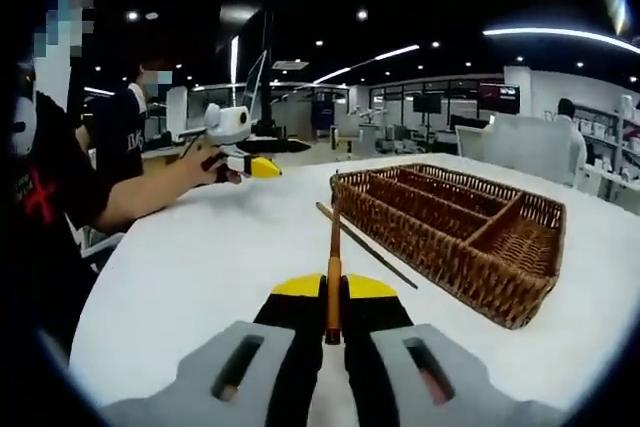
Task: Arrange the knives, forks, and spoons in their matching storage slots by inserting each utensil handle-first until every utensil is classified and aligned in the correct compartment
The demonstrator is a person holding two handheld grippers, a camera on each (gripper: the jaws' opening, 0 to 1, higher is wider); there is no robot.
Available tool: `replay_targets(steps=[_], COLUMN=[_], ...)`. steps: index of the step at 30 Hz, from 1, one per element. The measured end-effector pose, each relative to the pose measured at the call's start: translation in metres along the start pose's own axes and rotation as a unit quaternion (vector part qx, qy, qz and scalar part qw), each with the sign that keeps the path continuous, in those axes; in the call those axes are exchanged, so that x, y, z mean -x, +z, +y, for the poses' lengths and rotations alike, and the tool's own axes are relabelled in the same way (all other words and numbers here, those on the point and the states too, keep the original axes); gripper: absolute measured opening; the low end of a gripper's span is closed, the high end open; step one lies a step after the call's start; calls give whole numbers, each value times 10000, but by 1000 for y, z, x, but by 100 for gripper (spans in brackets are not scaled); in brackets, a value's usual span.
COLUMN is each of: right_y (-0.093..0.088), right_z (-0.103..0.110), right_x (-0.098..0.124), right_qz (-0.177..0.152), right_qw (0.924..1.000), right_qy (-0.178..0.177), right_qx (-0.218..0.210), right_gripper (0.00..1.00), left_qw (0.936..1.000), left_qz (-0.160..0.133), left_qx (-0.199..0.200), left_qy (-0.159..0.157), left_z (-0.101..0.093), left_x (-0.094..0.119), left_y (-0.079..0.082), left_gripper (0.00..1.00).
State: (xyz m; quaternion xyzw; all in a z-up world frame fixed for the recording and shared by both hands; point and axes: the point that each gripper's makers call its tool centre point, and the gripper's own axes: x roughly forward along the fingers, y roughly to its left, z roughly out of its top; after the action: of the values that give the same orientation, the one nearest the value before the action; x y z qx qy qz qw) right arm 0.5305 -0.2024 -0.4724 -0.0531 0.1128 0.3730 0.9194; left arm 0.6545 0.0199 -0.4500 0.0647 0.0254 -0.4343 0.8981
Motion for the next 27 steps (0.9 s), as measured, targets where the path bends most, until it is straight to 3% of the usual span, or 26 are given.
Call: replay_targets(steps=[6, 12, 16, 17, 20, 24, 27], right_y=[13, 20, 18, 19, 17, 8, 6], right_z=[-29, -50, -69, -73, -95, -108, -112], right_x=[11, 23, 32, 35, 52, 63, 67], right_qz=[-200, -341, -337, -389, -333, -263, -222], right_qw=[9958, 9887, 9780, 9735, 9600, 9467, 9436], right_qy=[-839, -1391, -1983, -2104, -2684, -3021, -3107], right_qx=[-291, -453, -550, -806, -726, -1089, -1124], right_gripper=[4, 4, 4, 4, 4, 4, 4], left_qw=[10000, 10000, 9999, 9999, 9999, 9998, 9997], left_qz=[19, 39, 56, 64, 89, 122, 156], left_qx=[-30, -55, -88, -90, -129, -162, -188], left_qy=[2, -9, -35, -48, -48, -73, -77], left_z=[0, 0, -1, -2, -3, -4, -5], left_x=[-1, -1, -2, -2, -3, -4, -4], left_y=[-1, -2, -3, -3, -4, -6, -7], left_gripper=[100, 100, 100, 100, 100, 100, 100])
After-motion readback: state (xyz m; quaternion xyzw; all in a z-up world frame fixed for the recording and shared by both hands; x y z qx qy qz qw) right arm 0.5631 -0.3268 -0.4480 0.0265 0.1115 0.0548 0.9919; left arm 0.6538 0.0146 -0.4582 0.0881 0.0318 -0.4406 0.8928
